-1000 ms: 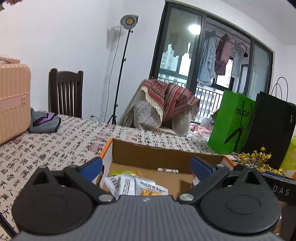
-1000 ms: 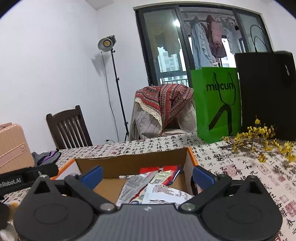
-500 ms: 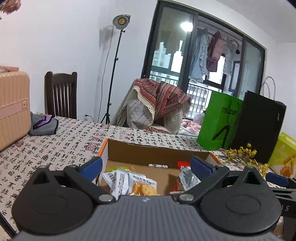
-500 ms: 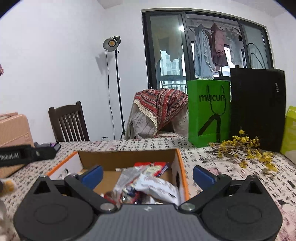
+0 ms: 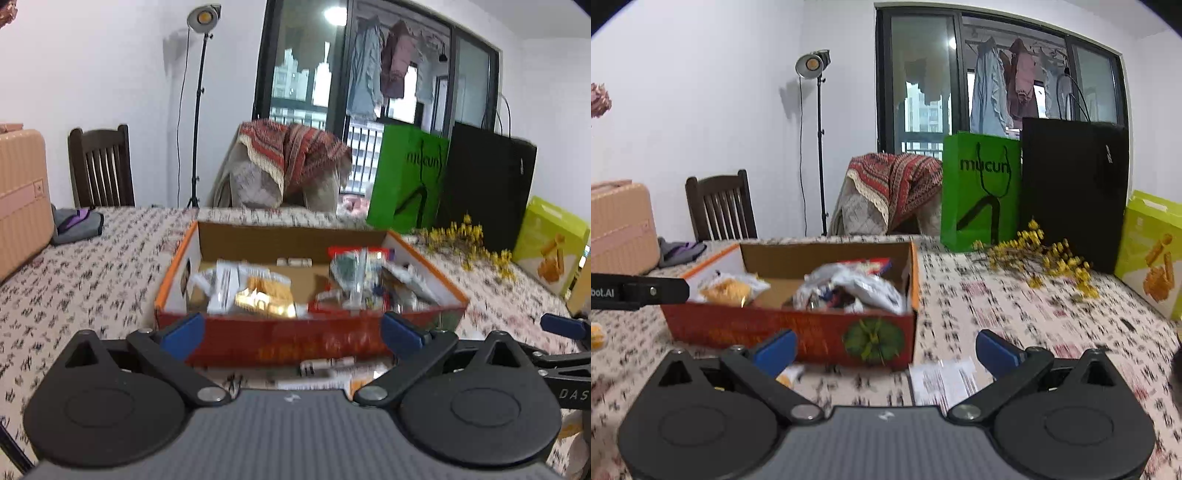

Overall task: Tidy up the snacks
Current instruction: 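Grasp a pumpkin-seed cracker packet with the left gripper, then lift the cracker packet with the left gripper while the right grasps a white packet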

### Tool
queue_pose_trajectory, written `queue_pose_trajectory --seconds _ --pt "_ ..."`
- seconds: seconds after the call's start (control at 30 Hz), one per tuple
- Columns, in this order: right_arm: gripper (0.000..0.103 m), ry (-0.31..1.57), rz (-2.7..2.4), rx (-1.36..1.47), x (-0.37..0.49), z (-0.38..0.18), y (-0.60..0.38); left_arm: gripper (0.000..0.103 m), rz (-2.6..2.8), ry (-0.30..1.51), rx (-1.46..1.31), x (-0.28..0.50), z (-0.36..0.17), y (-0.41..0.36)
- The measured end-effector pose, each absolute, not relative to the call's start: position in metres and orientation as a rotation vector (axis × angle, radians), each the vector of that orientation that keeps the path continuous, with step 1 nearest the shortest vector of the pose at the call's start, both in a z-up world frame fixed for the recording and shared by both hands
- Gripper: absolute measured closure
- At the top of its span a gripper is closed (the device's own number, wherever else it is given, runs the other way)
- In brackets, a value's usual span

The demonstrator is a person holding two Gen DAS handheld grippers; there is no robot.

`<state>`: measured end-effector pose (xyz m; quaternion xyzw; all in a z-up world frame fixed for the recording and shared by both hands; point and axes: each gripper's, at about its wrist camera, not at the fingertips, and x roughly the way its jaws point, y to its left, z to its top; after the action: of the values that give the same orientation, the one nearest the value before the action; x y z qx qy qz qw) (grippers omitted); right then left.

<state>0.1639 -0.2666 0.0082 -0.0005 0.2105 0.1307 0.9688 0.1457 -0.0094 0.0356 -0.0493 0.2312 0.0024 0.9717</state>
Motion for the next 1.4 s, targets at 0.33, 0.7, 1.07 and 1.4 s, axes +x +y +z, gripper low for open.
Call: queue_pose_trajectory --seconds 0.33,0.7,1.07,1.4 --pt "0.0 0.501 0.24 0.018 0.142 -0.018 -0.281 0.0 -0.055 0.618 -0.078 0.138 -0.003 -0.025" --pt "0.0 0.542 0.218 0.039 0.136 -0.031 -0.294 0.0 -0.089 0.705 -0.014 0.147 -0.031 -0.048" --pt "0.0 0.556 0.222 0.042 0.136 -0.035 -0.294 0.026 -0.093 0.708 -0.021 0.148 -0.034 -0.045" --pt "0.0 0.558 0.218 0.04 0.137 -0.036 -0.294 0.029 -0.081 0.593 -0.047 0.125 -0.013 -0.031"
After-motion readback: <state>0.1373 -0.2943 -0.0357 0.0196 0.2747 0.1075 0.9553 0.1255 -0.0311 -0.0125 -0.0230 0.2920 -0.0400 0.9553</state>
